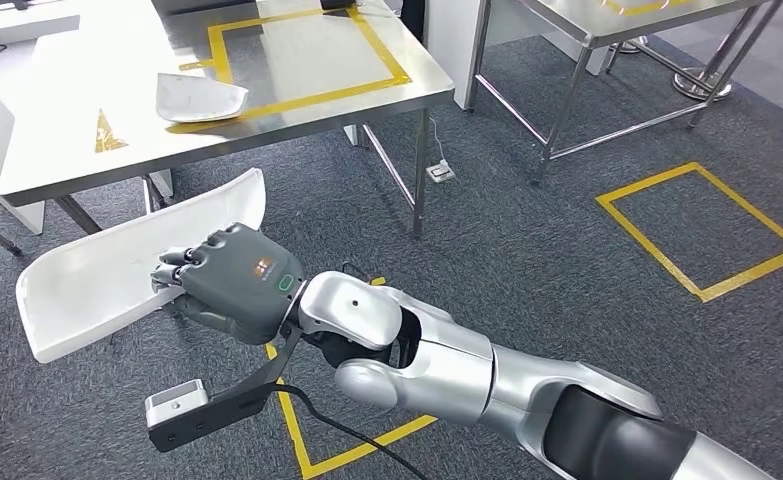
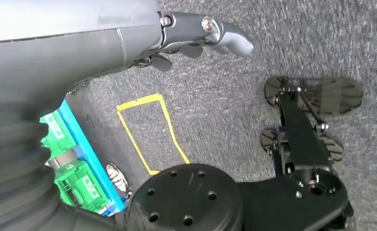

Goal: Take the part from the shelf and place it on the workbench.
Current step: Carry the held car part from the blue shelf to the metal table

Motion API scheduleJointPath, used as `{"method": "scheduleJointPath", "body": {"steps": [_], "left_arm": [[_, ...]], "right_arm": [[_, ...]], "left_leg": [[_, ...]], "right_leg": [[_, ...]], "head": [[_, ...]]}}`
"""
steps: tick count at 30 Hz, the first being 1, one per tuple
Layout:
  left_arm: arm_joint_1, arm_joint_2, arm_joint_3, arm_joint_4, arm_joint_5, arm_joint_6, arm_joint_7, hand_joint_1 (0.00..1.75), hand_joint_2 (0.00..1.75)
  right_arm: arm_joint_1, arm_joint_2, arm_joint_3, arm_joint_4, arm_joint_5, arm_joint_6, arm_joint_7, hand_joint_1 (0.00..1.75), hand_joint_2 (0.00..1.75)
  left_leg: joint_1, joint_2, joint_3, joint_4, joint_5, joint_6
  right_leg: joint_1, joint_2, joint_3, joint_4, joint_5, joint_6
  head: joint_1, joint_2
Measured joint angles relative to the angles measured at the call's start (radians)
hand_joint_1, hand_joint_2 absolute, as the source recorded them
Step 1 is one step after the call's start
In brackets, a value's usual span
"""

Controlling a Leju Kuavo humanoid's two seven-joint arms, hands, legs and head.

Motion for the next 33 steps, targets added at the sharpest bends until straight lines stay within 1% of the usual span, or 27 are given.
{"method": "scheduleJointPath", "body": {"steps": [2,4,5,6,9,12,13,15,16,17,18,19,20,21,22,23,24,25,26,27,29,30,31,32,33], "left_arm": [[-0.001,0.000,0.000,0.000,-0.001,0.000,0.000,0.00,1.75],[-0.001,0.000,0.000,0.000,-0.004,0.000,0.000,0.00,1.75],[-0.001,0.001,0.000,0.000,-0.006,0.000,0.000,0.00,1.75],[-0.001,0.002,0.000,0.000,-0.008,0.000,0.000,0.00,1.75],[-0.001,0.003,0.000,0.000,-0.012,0.000,-0.002,0.00,1.75],[-0.001,0.005,0.000,-0.001,-0.013,0.000,-0.005,0.00,1.75],[-0.002,0.006,0.000,-0.001,-0.013,0.000,-0.006,0.00,1.75],[-0.002,0.007,0.000,-0.001,-0.013,0.000,-0.006,0.00,1.75],[-0.002,0.007,0.000,-0.001,-0.013,0.000,-0.006,0.00,1.75],[-0.002,0.007,0.001,-0.002,-0.013,0.000,-0.006,0.00,1.75],[-0.002,0.007,0.001,-0.002,-0.013,0.000,-0.006,0.00,1.75],[-0.002,0.007,0.002,-0.001,-0.013,0.000,-0.006,0.00,1.75],[-0.001,0.007,0.003,-0.001,-0.012,0.000,-0.006,0.00,1.75],[0.000,0.007,0.004,-0.001,-0.012,0.000,-0.006,0.00,1.75],[0.001,0.006,0.005,-0.001,-0.012,0.000,-0.006,0.00,1.75],[0.001,0.006,0.005,-0.001,-0.012,0.000,-0.007,0.00,1.75],[0.001,0.006,0.006,-0.001,-0.012,0.000,-0.007,0.00,1.75],[0.001,0.005,0.006,0.000,-0.012,0.000,-0.007,0.00,1.75],[0.000,0.006,0.006,0.000,-0.012,0.000,-0.007,0.00,1.75],[0.000,0.006,0.006,-0.001,-0.012,0.000,-0.007,0.00,1.75],[0.000,0.006,0.007,0.000,-0.012,0.000,-0.007,0.00,1.75],[0.000,0.006,0.007,0.000,-0.012,0.000,-0.007,0.00,1.75],[0.000,0.005,0.007,0.000,-0.012,0.000,-0.006,0.00,1.75],[-0.001,0.005,0.007,0.000,-0.012,0.000,-0.006,0.00,1.75],[-0.003,0.005,0.007,-0.001,-0.012,0.000,-0.006,0.00,1.75]], "right_arm": [[-0.001,0.002,-0.001,0.000,-0.001,-0.001,0.000,1.75,1.75],[-0.001,0.002,-0.001,0.000,-0.002,-0.001,-0.001,1.75,1.75],[-0.001,0.002,-0.002,0.000,-0.002,-0.001,-0.001,1.75,1.75],[-0.001,0.002,-0.002,0.000,-0.003,-0.001,-0.001,1.75,1.75],[-0.001,0.003,-0.002,0.000,-0.004,-0.001,-0.002,1.75,1.75],[-0.004,0.004,-0.002,0.000,-0.004,-0.001,-0.002,1.75,1.75],[-0.006,0.005,-0.002,0.001,-0.004,-0.002,-0.002,1.75,1.75],[-0.010,0.006,-0.002,0.001,-0.004,-0.003,-0.002,1.75,1.75],[-0.013,0.006,-0.002,0.002,-0.004,-0.004,-0.002,1.75,1.75],[-0.015,0.007,-0.002,0.002,-0.004,-0.005,-0.002,1.75,1.75],[-0.016,0.007,-0.002,0.002,-0.004,-0.006,-0.003,1.75,1.75],[-0.017,0.008,-0.002,0.003,-0.004,-0.006,-0.003,1.75,1.75],[-0.016,0.008,-0.002,0.004,-0.004,-0.007,-0.003,1.75,1.75],[-0.015,0.008,-0.002,0.005,-0.004,-0.007,-0.003,1.75,1.75],[-0.014,0.008,-0.002,0.006,-0.004,-0.007,-0.003,1.75,1.75],[-0.014,0.008,-0.002,0.008,-0.004,-0.007,-0.003,1.75,1.75],[-0.014,0.008,-0.002,0.008,-0.004,-0.007,-0.003,1.75,1.75],[-0.014,0.008,-0.002,0.009,-0.004,-0.007,-0.004,1.75,1.75],[-0.015,0.008,-0.002,0.009,-0.004,-0.008,-0.005,1.75,1.75],[-0.015,0.008,-0.001,0.010,-0.004,-0.008,-0.005,1.75,1.75],[-0.016,0.008,-0.001,0.012,-0.004,-0.009,-0.007,1.75,1.75],[-0.016,0.010,-0.001,0.013,-0.004,-0.010,-0.007,1.75,1.75],[-0.016,0.012,-0.001,0.014,-0.004,-0.010,-0.008,1.75,1.75],[-0.016,0.014,-0.001,0.015,-0.004,-0.011,-0.009,1.75,1.75],[-0.017,0.015,-0.001,0.015,-0.004,-0.012,-0.009,1.75,1.75]], "left_leg": [[0.000,0.002,0.002,-0.005,0.003,0.004],[0.000,0.002,0.004,-0.011,0.009,-0.005],[0.000,0.002,0.005,-0.013,0.011,-0.006],[0.000,0.002,0.005,-0.013,0.012,-0.007],[-0.001,0.002,0.005,-0.012,0.010,-0.005],[-0.004,0.002,0.003,-0.012,0.006,0.000],[-0.005,0.002,0.003,-0.016,0.004,0.003],[-0.002,0.001,0.013,-0.028,0.002,0.011],[0.001,0.000,0.021,-0.033,0.000,0.015],[0.004,0.000,0.030,-0.035,-0.002,0.018],[0.005,0.001,0.033,-0.035,-0.003,0.020],[0.006,0.001,0.034,-0.034,-0.005,0.021],[0.007,0.001,0.034,-0.032,-0.007,0.020],[0.008,0.001,0.034,-0.030,-0.010,0.018],[0.011,0.000,0.034,-0.026,-0.014,0.014],[0.014,-0.001,0.036,-0.021,-0.018,0.008],[0.018,-0.002,0.038,-0.014,-0.025,0.000],[0.022,-0.003,0.039,-0.007,-0.032,-0.009],[0.025,-0.005,0.039,-0.001,-0.039,-0.018],[0.025,-0.006,0.038,0.003,-0.045,-0.027],[0.024,-0.007,0.041,0.010,-0.048,-0.044],[0.024,-0.005,0.042,0.015,-0.048,-0.051],[0.024,0.004,0.038,0.032,-0.045,-0.055],[0.023,0.015,0.022,0.062,-0.044,-0.057],[0.022,0.028,-0.007,0.108,-0.046,-0.058]], "right_leg": [[0.001,0.000,-0.001,-0.001,0.003,-0.001],[0.001,0.000,-0.002,0.000,0.004,-0.006],[0.001,0.000,-0.003,0.000,0.005,-0.007],[0.000,0.000,-0.003,0.000,0.005,-0.008],[-0.001,-0.001,-0.003,0.000,0.005,-0.007],[-0.003,-0.001,-0.001,-0.003,0.004,-0.004],[-0.004,-0.001,0.000,0.001,0.009,-0.001],[-0.005,-0.002,0.002,0.017,0.019,0.007],[-0.005,-0.002,-0.003,0.036,0.014,0.012],[-0.005,-0.002,-0.017,0.064,-0.005,0.016],[-0.007,-0.003,-0.042,0.109,-0.034,0.021],[-0.009,-0.003,-0.073,0.165,-0.067,0.026],[-0.012,-0.003,-0.105,0.220,-0.093,0.031],[-0.015,-0.003,-0.129,0.256,-0.104,0.035],[-0.018,-0.004,-0.136,0.257,-0.095,0.040],[-0.021,-0.004,-0.124,0.224,-0.068,0.045],[-0.025,-0.004,-0.097,0.161,-0.030,0.050],[-0.028,-0.001,-0.071,0.101,-0.001,0.054],[-0.028,0.002,-0.053,0.055,0.005,0.051],[-0.026,0.005,-0.042,0.031,0.005,0.043],[-0.022,0.005,-0.039,0.026,-0.011,0.016],[-0.022,0.003,-0.031,0.025,-0.006,0.005],[-0.022,0.000,-0.020,0.023,-0.007,-0.006],[-0.022,-0.004,-0.007,0.021,-0.012,-0.014],[-0.022,-0.008,0.006,0.018,-0.019,-0.021]], "head": [[-0.001,0.000],[-0.002,0.000],[-0.002,0.000],[-0.002,0.000],[-0.003,0.000],[-0.003,0.000],[-0.003,0.000],[-0.003,0.000],[-0.002,0.000],[0.000,0.000],[0.003,0.000],[0.005,0.000],[0.006,0.000],[0.006,0.000],[0.006,0.000],[0.006,0.000],[0.006,0.000],[0.006,0.000],[0.008,0.000],[0.008,0.000],[0.009,0.000],[0.008,0.000],[0.005,0.000],[0.001,0.000],[-0.004,0.000]]}}
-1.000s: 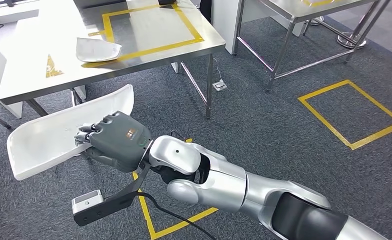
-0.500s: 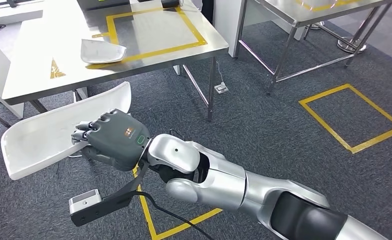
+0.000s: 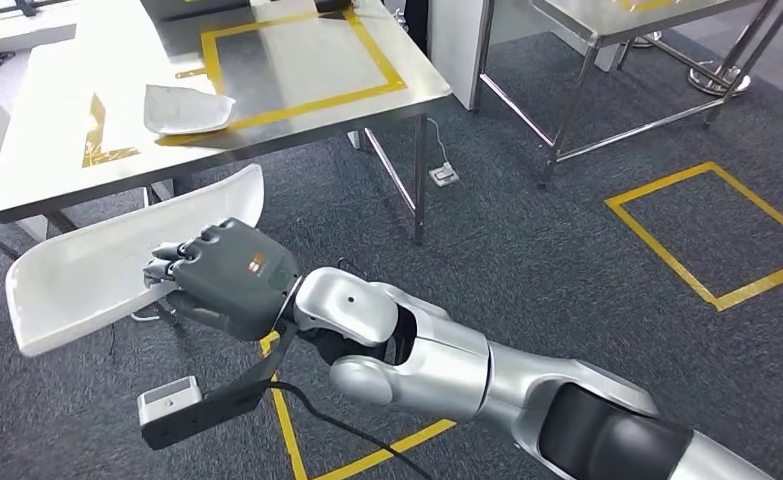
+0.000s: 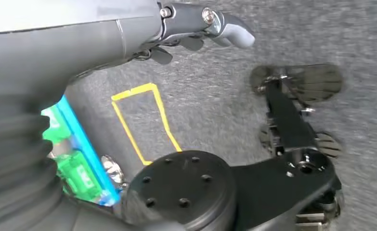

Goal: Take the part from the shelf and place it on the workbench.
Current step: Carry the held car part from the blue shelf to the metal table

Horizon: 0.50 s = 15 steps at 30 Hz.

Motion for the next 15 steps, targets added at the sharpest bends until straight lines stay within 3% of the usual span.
{"method": "scheduleJointPath", "body": {"steps": [3,5,6,9,10,12,13,15], "left_arm": [[0.001,0.000,0.000,0.000,0.000,0.000,-0.001,0.00,1.75],[0.006,0.000,0.000,0.000,0.000,0.000,-0.002,0.00,1.75],[0.007,0.000,0.000,0.000,0.000,0.000,-0.003,0.00,1.75],[0.010,0.003,0.000,0.001,0.000,0.000,-0.005,0.00,1.75],[0.011,0.003,0.000,0.001,0.000,0.000,-0.005,0.00,1.75],[0.011,0.004,0.001,0.000,0.000,0.000,-0.005,0.00,1.75],[0.011,0.004,0.001,0.000,0.000,0.000,-0.005,0.00,1.75],[0.009,0.004,0.001,0.000,0.000,0.000,-0.005,0.00,1.75]], "right_arm": [[0.002,0.001,0.000,0.005,0.000,-0.001,-0.001,1.75,1.75],[0.004,0.001,0.001,0.007,0.000,-0.002,-0.001,1.75,1.75],[0.004,0.002,0.001,0.008,0.000,-0.002,-0.001,1.75,1.75],[0.005,0.004,0.002,0.010,0.000,-0.003,-0.002,1.75,1.75],[0.005,0.005,0.003,0.011,0.000,-0.004,-0.002,1.75,1.75],[0.003,0.008,0.003,0.012,0.000,-0.006,-0.002,1.75,1.75],[0.002,0.010,0.003,0.012,0.001,-0.007,-0.003,1.75,1.75],[0.000,0.012,0.003,0.012,0.001,-0.008,-0.004,1.75,1.75]], "left_leg": [[-0.004,0.017,-0.120,0.149,-0.043,0.003],[-0.007,0.018,-0.156,0.142,-0.051,0.009],[-0.010,0.019,-0.152,0.096,-0.027,0.014],[-0.027,0.030,-0.119,-0.067,0.114,0.037],[-0.031,0.032,-0.110,-0.092,0.136,0.043],[-0.033,0.028,-0.087,-0.104,0.120,0.053],[-0.031,0.024,-0.072,-0.112,0.113,0.060],[-0.027,0.018,-0.035,-0.124,0.093,0.072]], "right_leg": [[0.006,-0.008,0.037,-0.002,-0.032,-0.010],[0.009,-0.010,0.067,-0.003,-0.058,-0.010],[0.010,-0.011,0.085,-0.003,-0.072,-0.009],[0.013,-0.015,0.131,-0.011,-0.116,0.001],[0.014,-0.015,0.147,-0.018,-0.124,0.007],[0.017,-0.016,0.164,-0.017,-0.113,0.021],[0.017,-0.015,0.156,0.011,-0.092,0.027],[0.016,-0.012,0.085,0.122,-0.054,0.034]], "head": [[-0.009,0.000],[-0.010,0.000],[-0.010,0.000],[-0.016,0.000],[-0.018,0.000],[-0.019,0.000],[-0.019,0.000],[-0.017,0.000]]}}
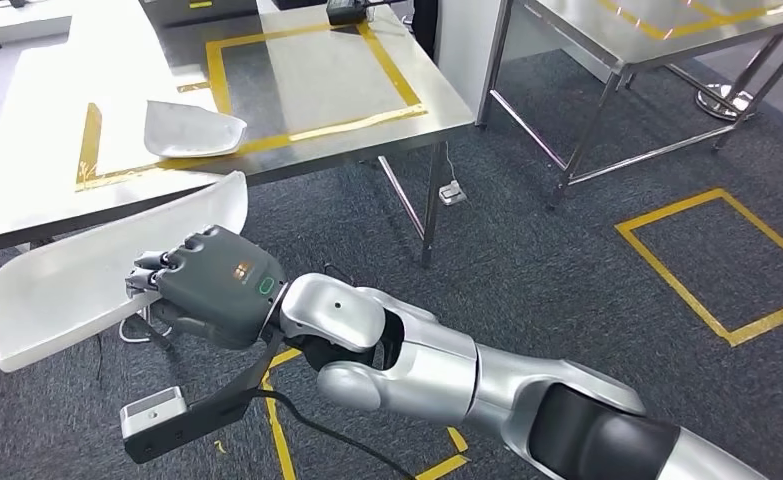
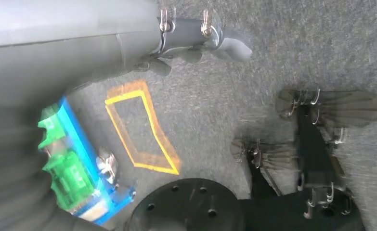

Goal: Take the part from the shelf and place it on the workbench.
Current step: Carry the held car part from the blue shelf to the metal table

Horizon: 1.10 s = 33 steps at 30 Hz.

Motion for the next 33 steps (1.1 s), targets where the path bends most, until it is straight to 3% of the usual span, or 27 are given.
{"method": "scheduleJointPath", "body": {"steps": [1,2,3,5,6,7,9,10,11,12,13,14,16,17,18,20,21,22,25,26,27,29,31,32,33], "left_arm": [[0.000,0.000,0.000,0.000,0.000,0.000,0.000,0.00,1.75],[-0.001,0.000,0.001,0.000,0.000,0.000,0.001,0.00,1.75],[0.000,0.000,0.002,0.000,0.000,0.000,0.001,0.00,1.75],[0.002,0.000,0.005,0.000,0.000,0.000,0.001,0.00,1.75],[0.004,0.000,0.006,0.001,0.000,0.000,0.001,0.00,1.75],[0.005,0.000,0.007,0.001,-0.001,0.000,0.000,0.00,1.75],[0.006,-0.001,0.008,0.003,-0.003,0.000,0.000,0.00,1.75],[0.005,-0.001,0.009,0.004,-0.004,0.000,-0.001,0.00,1.75],[0.005,-0.002,0.009,0.004,-0.005,0.000,-0.001,0.00,1.75],[0.003,-0.001,0.009,0.003,-0.007,0.000,-0.001,0.00,1.75],[0.000,-0.002,0.010,0.002,-0.010,0.000,-0.001,0.00,1.75],[-0.004,-0.002,0.010,0.002,-0.013,0.000,-0.001,0.00,1.75],[-0.010,-0.004,0.010,0.001,-0.018,0.000,-0.001,0.00,1.75],[-0.010,-0.004,0.010,0.001,-0.020,0.000,-0.001,0.00,1.75],[-0.008,-0.004,0.010,0.001,-0.021,0.000,0.000,0.00,1.75],[-0.003,-0.003,0.010,0.001,-0.022,0.000,0.002,0.00,1.75],[-0.001,-0.002,0.010,0.001,-0.023,0.000,0.003,0.00,1.75],[0.000,-0.002,0.010,0.002,-0.023,0.000,0.003,0.00,1.75],[0.006,-0.001,0.010,0.006,-0.023,0.000,0.005,0.00,1.75],[0.007,0.000,0.010,0.007,-0.024,0.000,0.005,0.00,1.75],[0.006,0.000,0.010,0.007,-0.026,0.000,0.005,0.00,1.75],[0.003,-0.001,0.010,0.006,-0.030,0.000,0.004,0.00,1.75],[-0.003,-0.001,0.010,0.005,-0.037,0.000,0.006,0.00,1.75],[-0.005,-0.001,0.010,0.005,-0.041,0.000,0.007,0.00,1.75],[-0.006,-0.001,0.010,0.005,-0.045,0.000,0.010,0.00,1.75]], "right_arm": [[0.001,-0.001,0.000,0.001,0.000,0.000,0.000,1.75,1.75],[0.003,-0.002,0.000,0.001,0.001,0.000,-0.001,1.75,1.75],[0.004,-0.004,0.000,0.002,0.001,0.000,-0.001,1.75,1.75],[0.005,-0.007,0.000,0.006,0.002,0.000,-0.002,1.75,1.75],[0.005,-0.009,0.000,0.007,0.002,0.000,-0.002,1.75,1.75],[0.006,-0.011,0.000,0.009,0.002,0.000,-0.002,1.75,1.75],[0.007,-0.018,0.001,0.014,0.002,0.000,-0.002,1.75,1.75],[0.007,-0.020,0.002,0.016,0.002,0.000,-0.002,1.75,1.75],[0.006,-0.021,0.002,0.018,0.001,-0.001,-0.002,1.75,1.75],[0.002,-0.016,0.002,0.017,0.001,-0.004,-0.002,1.75,1.75],[-0.003,-0.012,0.002,0.017,0.001,-0.007,-0.002,1.75,1.75],[-0.008,-0.007,0.002,0.016,0.002,-0.010,-0.003,1.75,1.75],[-0.011,-0.003,0.002,0.015,0.002,-0.013,-0.003,1.75,1.75],[-0.010,-0.003,0.002,0.016,0.002,-0.014,-0.004,1.75,1.75],[-0.009,-0.003,0.002,0.017,0.002,-0.014,-0.003,1.75,1.75],[-0.007,-0.003,0.002,0.018,0.002,-0.016,-0.003,1.75,1.75],[-0.006,-0.003,0.002,0.018,0.002,-0.017,-0.003,1.75,1.75],[-0.006,-0.003,0.002,0.019,0.002,-0.017,-0.003,1.75,1.75],[-0.007,-0.005,0.002,0.025,0.002,-0.018,-0.002,1.75,1.75],[-0.008,-0.004,0.002,0.029,0.001,-0.018,-0.001,1.75,1.75],[-0.010,-0.003,0.001,0.031,0.001,-0.018,0.000,1.75,1.75],[-0.019,0.001,-0.002,0.035,-0.002,-0.017,0.007,1.75,1.75],[-0.031,0.002,-0.006,0.050,-0.009,-0.011,0.019,1.75,1.75],[-0.038,0.003,-0.010,0.066,-0.016,-0.007,0.025,1.75,1.75],[-0.045,0.003,-0.015,0.086,-0.023,-0.003,0.028,1.75,1.75]], "left_leg": [[0.000,-0.003,0.017,-0.003,-0.013,0.004],[0.000,-0.006,0.034,-0.005,-0.028,0.007],[0.000,-0.010,0.052,-0.005,-0.045,0.008],[0.000,-0.018,0.096,-0.006,-0.081,0.007],[-0.001,-0.022,0.121,-0.006,-0.101,0.006],[-0.001,-0.024,0.144,-0.006,-0.122,0.004],[-0.004,-0.030,0.183,0.000,-0.163,-0.002],[-0.006,-0.032,0.199,0.001,-0.184,-0.006],[-0.007,-0.034,0.215,0.009,-0.195,-0.013],[-0.008,-0.035,0.221,0.025,-0.194,-0.019],[-0.007,-0.032,0.216,0.059,-0.180,-0.024],[-0.006,-0.026,0.191,0.115,-0.153,-0.030],[-0.003,-0.010,0.102,0.241,-0.132,-0.040],[-0.002,-0.004,0.055,0.287,-0.154,-0.046],[0.000,-0.001,0.012,0.312,-0.198,-0.050],[0.004,0.001,-0.048,0.297,-0.292,-0.055],[0.006,0.003,-0.065,0.263,-0.308,-0.056],[0.008,0.006,-0.074,0.213,-0.278,-0.057],[0.011,0.027,-0.077,0.048,-0.025,-0.051],[0.011,0.030,-0.072,0.024,0.024,-0.045],[0.010,0.030,-0.062,0.022,0.028,-0.036],[0.012,0.021,-0.036,0.024,0.013,-0.016],[0.012,0.014,-0.002,0.023,-0.015,-0.002],[0.011,0.010,0.017,0.022,-0.032,0.002],[0.009,0.007,0.037,0.021,-0.050,0.005]], "right_leg": [[-0.001,0.002,-0.051,0.060,-0.002,0.001],[-0.001,0.004,-0.100,0.105,-0.028,0.003],[-0.001,0.005,-0.143,0.128,-0.073,0.004],[-0.001,0.007,-0.203,0.111,-0.160,0.005],[-0.001,0.007,-0.220,0.076,-0.163,0.003],[0.000,0.007,-0.229,0.025,-0.116,0.000],[0.004,0.009,-0.238,-0.083,0.063,-0.006],[0.007,0.011,-0.235,-0.116,0.134,-0.008],[0.009,0.012,-0.227,-0.132,0.169,-0.011],[0.008,0.013,-0.211,-0.133,0.171,-0.016],[0.007,0.013,-0.194,-0.135,0.167,-0.022],[0.005,0.012,-0.175,-0.139,0.160,-0.030],[0.001,0.010,-0.138,-0.147,0.136,-0.040],[0.000,0.010,-0.119,-0.150,0.121,-0.042],[-0.002,0.011,-0.099,-0.153,0.105,-0.043],[-0.007,0.014,-0.056,-0.154,0.067,-0.040],[-0.010,0.015,-0.032,-0.154,0.047,-0.038],[-0.012,0.016,-0.008,-0.154,0.026,-0.034],[-0.011,0.016,0.050,-0.155,-0.040,-0.014],[-0.009,0.017,0.067,-0.153,-0.053,-0.006],[-0.006,0.017,0.076,-0.145,-0.055,0.001],[-0.007,0.015,0.053,-0.067,-0.015,0.012],[-0.009,0.014,-0.037,0.063,0.015,0.018],[-0.008,0.013,-0.088,0.114,-0.003,0.019],[-0.006,0.013,-0.134,0.144,-0.044,0.019]], "head": [[0.002,0.000],[0.003,0.000],[0.004,0.000],[0.007,0.000],[0.008,0.000],[0.009,0.000],[0.008,0.000],[0.008,0.000],[0.008,0.000],[0.008,0.000],[0.009,0.000],[0.008,0.000],[0.006,0.000],[0.004,0.000],[0.004,0.000],[0.004,0.000],[0.004,0.000],[0.004,0.000],[-0.005,0.000],[-0.008,0.000],[-0.009,0.000],[-0.005,0.000],[0.002,0.000],[0.006,0.000],[0.009,0.000]]}}
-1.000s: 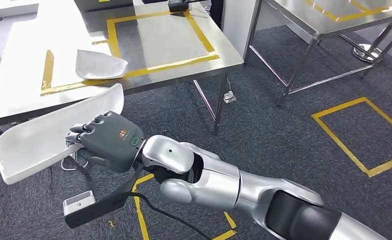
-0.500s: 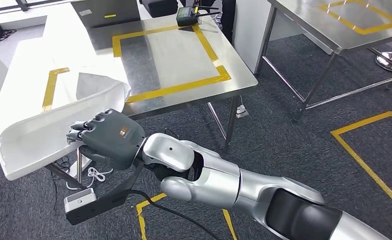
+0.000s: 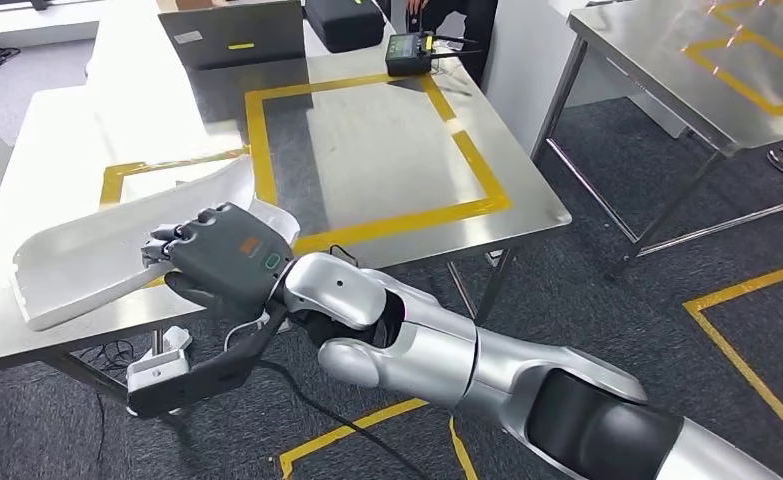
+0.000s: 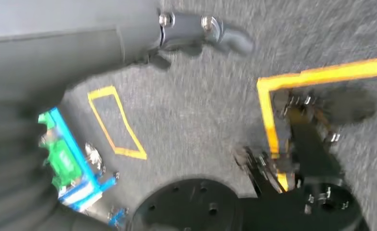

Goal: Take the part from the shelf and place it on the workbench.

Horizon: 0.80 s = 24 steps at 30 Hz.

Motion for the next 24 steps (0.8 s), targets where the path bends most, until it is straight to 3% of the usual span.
{"method": "scheduleJointPath", "body": {"steps": [2,3,4,5,7,8,9,11,12,14,16,17,18,19,21,23,24], "left_arm": [[-0.001,0.000,0.000,0.000,-0.009,0.000,0.006,0.00,1.75],[-0.001,0.000,0.000,0.000,-0.015,0.000,0.009,0.00,1.75],[-0.003,0.000,0.000,0.000,-0.021,0.000,0.010,0.00,1.75],[-0.003,-0.002,-0.001,0.000,-0.028,0.000,0.011,0.00,1.75],[-0.013,-0.008,-0.003,0.003,-0.042,0.000,0.011,0.00,1.75],[-0.019,-0.011,-0.005,0.004,-0.050,0.001,0.012,0.00,1.75],[-0.026,-0.012,-0.008,0.004,-0.058,0.001,0.012,0.00,1.75],[-0.036,-0.012,-0.013,0.002,-0.072,0.001,0.014,0.00,1.75],[-0.043,-0.013,-0.015,0.002,-0.078,0.000,0.017,0.00,1.75],[-0.056,-0.015,-0.018,0.002,-0.086,0.000,0.025,0.00,1.75],[-0.062,-0.015,-0.022,0.002,-0.091,0.000,0.027,0.00,1.75],[-0.063,-0.015,-0.024,0.002,-0.093,0.000,0.027,0.00,1.75],[-0.063,-0.015,-0.026,0.002,-0.094,0.000,0.026,0.00,1.75],[-0.062,-0.016,-0.027,0.002,-0.096,0.000,0.025,0.00,1.75],[-0.062,-0.017,-0.028,0.003,-0.096,0.000,0.018,0.00,1.75],[-0.063,-0.018,-0.028,0.003,-0.095,0.000,0.008,0.00,1.75],[-0.063,-0.018,-0.028,0.003,-0.095,0.000,0.004,0.00,1.75]], "right_arm": [[-0.017,0.003,-0.012,0.053,-0.015,0.004,0.000,1.75,1.75],[-0.030,0.007,-0.019,0.088,-0.021,0.004,-0.002,1.75,1.75],[-0.045,0.012,-0.024,0.126,-0.027,0.004,-0.003,1.75,1.75],[-0.063,0.017,-0.031,0.175,-0.032,0.002,-0.005,1.75,1.75],[-0.103,0.028,-0.044,0.281,-0.042,0.001,0.003,1.75,1.75],[-0.125,0.034,-0.053,0.339,-0.047,0.001,0.008,1.75,1.75],[-0.149,0.044,-0.064,0.396,-0.052,0.001,0.015,1.75,1.75],[-0.200,0.063,-0.087,0.500,-0.058,-0.002,0.026,1.75,1.75],[-0.225,0.072,-0.098,0.551,-0.058,-0.003,0.036,1.75,1.75],[-0.262,0.080,-0.113,0.641,-0.058,-0.001,0.067,1.75,1.75],[-0.277,0.075,-0.122,0.718,-0.060,0.007,0.115,1.75,1.75],[-0.279,0.069,-0.129,0.757,-0.063,0.011,0.142,1.75,1.75],[-0.279,0.059,-0.136,0.792,-0.067,0.015,0.166,1.75,1.75],[-0.279,0.048,-0.144,0.824,-0.072,0.019,0.188,1.75,1.75],[-0.278,0.024,-0.163,0.872,-0.085,0.026,0.221,1.75,1.75],[-0.276,0.000,-0.183,0.907,-0.102,0.033,0.245,1.75,1.75],[-0.273,-0.011,-0.193,0.919,-0.109,0.036,0.252,1.31,1.31]], "left_leg": [[-0.005,-0.008,0.046,-0.001,-0.037,0.003],[-0.009,-0.012,0.072,-0.001,-0.056,0.003],[-0.013,-0.015,0.097,-0.001,-0.074,0.003],[-0.015,-0.017,0.117,-0.001,-0.092,0.004],[-0.020,-0.024,0.144,0.002,-0.129,0.000],[-0.019,-0.029,0.155,0.004,-0.144,-0.003],[-0.020,-0.032,0.166,0.007,-0.151,-0.009],[-0.019,-0.031,0.174,0.022,-0.147,-0.018],[-0.019,-0.026,0.158,0.050,-0.141,-0.023],[-0.017,-0.013,0.096,0.147,-0.153,-0.033],[-0.012,-0.008,0.025,0.233,-0.210,-0.041],[-0.009,-0.007,0.000,0.245,-0.231,-0.044],[-0.006,-0.006,-0.012,0.232,-0.229,-0.047],[-0.004,-0.006,-0.012,0.189,-0.194,-0.049],[0.000,-0.005,0.007,0.066,-0.082,-0.051],[-0.003,-0.006,0.021,-0.003,-0.027,-0.039],[-0.004,-0.006,0.023,-0.009,-0.023,-0.032]], "right_leg": [[0.005,0.000,-0.070,-0.002,-0.101,-0.007],[0.009,0.000,-0.093,-0.029,-0.127,-0.015],[0.013,0.001,-0.109,-0.070,-0.115,-0.025],[0.020,0.001,-0.120,-0.128,-0.042,-0.039],[0.039,0.009,-0.133,-0.243,0.177,-0.062],[0.046,0.013,-0.134,-0.279,0.257,-0.068],[0.051,0.017,-0.130,-0.295,0.287,-0.071],[0.047,0.017,-0.109,-0.301,0.276,-0.079],[0.044,0.017,-0.097,-0.305,0.270,-0.085],[0.038,0.016,-0.073,-0.312,0.254,-0.094],[0.034,0.014,-0.050,-0.312,0.234,-0.094],[0.033,0.014,-0.039,-0.311,0.223,-0.092],[0.031,0.015,-0.028,-0.309,0.213,-0.088],[0.028,0.015,-0.016,-0.307,0.204,-0.084],[0.025,0.017,0.001,-0.301,0.187,-0.074],[0.025,0.021,0.005,-0.296,0.177,-0.062],[0.025,0.023,0.005,-0.294,0.173,-0.057]], "head": [[0.006,0.000],[0.008,0.000],[0.009,0.000],[0.010,0.000],[0.005,0.000],[0.003,0.000],[0.002,0.000],[0.005,0.000],[0.005,0.000],[0.003,0.000],[0.002,0.000],[0.002,0.000],[0.002,0.000],[0.002,0.000],[0.001,0.000],[-0.001,0.000],[-0.001,0.000]]}}
